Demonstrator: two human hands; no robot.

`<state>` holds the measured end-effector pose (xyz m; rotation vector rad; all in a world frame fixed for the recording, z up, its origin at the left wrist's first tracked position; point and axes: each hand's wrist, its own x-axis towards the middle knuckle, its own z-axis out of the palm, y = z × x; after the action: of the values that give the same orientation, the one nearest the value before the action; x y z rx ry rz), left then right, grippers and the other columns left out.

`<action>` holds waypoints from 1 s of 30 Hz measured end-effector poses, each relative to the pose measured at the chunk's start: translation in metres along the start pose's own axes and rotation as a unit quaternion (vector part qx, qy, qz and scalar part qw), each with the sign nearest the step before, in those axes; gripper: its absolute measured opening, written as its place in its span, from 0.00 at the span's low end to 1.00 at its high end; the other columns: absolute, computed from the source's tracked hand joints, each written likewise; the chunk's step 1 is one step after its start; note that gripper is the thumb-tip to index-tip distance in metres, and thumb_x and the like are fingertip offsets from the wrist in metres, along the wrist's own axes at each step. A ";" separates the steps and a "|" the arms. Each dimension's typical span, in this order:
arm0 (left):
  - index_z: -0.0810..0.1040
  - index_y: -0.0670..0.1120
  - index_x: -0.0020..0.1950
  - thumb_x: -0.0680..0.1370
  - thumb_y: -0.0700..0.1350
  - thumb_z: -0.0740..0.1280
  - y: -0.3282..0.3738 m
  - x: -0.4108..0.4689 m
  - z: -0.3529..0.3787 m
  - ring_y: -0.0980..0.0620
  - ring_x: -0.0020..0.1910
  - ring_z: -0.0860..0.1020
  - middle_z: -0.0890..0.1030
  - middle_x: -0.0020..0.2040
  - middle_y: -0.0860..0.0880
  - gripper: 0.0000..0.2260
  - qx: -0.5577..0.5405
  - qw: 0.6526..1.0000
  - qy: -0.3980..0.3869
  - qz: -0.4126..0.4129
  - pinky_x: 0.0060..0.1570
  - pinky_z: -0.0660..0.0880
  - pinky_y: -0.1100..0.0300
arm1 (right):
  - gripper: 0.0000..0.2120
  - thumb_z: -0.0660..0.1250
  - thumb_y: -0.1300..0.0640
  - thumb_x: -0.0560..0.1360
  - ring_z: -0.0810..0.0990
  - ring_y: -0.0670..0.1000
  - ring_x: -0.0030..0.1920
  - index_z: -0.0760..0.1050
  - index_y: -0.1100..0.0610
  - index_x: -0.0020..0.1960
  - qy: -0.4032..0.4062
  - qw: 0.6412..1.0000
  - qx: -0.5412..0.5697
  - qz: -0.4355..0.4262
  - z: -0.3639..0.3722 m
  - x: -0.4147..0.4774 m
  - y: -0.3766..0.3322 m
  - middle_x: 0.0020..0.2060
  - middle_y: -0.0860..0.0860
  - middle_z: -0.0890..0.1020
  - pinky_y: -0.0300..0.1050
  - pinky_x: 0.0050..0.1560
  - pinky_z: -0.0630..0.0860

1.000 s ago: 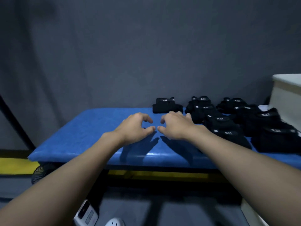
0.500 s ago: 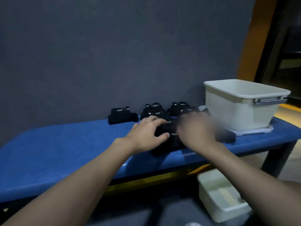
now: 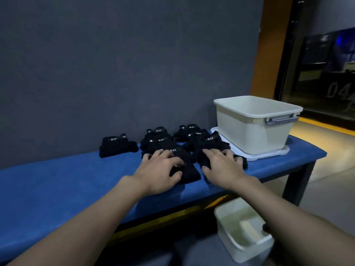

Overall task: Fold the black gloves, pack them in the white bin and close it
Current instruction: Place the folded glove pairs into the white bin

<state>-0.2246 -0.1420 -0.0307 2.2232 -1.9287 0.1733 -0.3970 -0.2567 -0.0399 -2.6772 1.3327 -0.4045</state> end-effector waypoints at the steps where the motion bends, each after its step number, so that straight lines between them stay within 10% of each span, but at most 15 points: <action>1: 0.70 0.62 0.69 0.80 0.59 0.58 0.001 0.003 -0.001 0.52 0.73 0.61 0.69 0.69 0.56 0.18 -0.007 1.000 0.010 0.004 0.70 0.59 0.45 | 0.29 0.58 0.44 0.79 0.59 0.57 0.72 0.54 0.45 0.78 0.008 1.000 0.007 0.001 -0.002 0.001 0.001 0.74 0.43 0.63 0.61 0.66 0.59; 19: 0.71 0.56 0.69 0.78 0.65 0.59 0.033 0.066 0.005 0.53 0.66 0.69 0.74 0.64 0.56 0.23 -0.067 0.996 0.023 0.053 0.67 0.65 0.48 | 0.23 0.67 0.43 0.74 0.78 0.54 0.58 0.68 0.51 0.65 -0.015 0.998 0.062 0.026 -0.030 0.035 0.059 0.55 0.49 0.80 0.52 0.60 0.72; 30: 0.74 0.55 0.47 0.75 0.63 0.66 0.057 0.107 0.012 0.56 0.42 0.78 0.80 0.41 0.56 0.12 -0.027 1.000 -0.008 0.000 0.46 0.76 0.54 | 0.27 0.70 0.42 0.74 0.78 0.50 0.53 0.65 0.55 0.64 -0.134 0.979 0.136 -0.072 -0.031 0.068 0.088 0.52 0.50 0.79 0.44 0.50 0.74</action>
<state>-0.2661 -0.2561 -0.0159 2.1960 -1.9180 0.1026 -0.4338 -0.3642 -0.0183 -2.4977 0.9376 -0.2125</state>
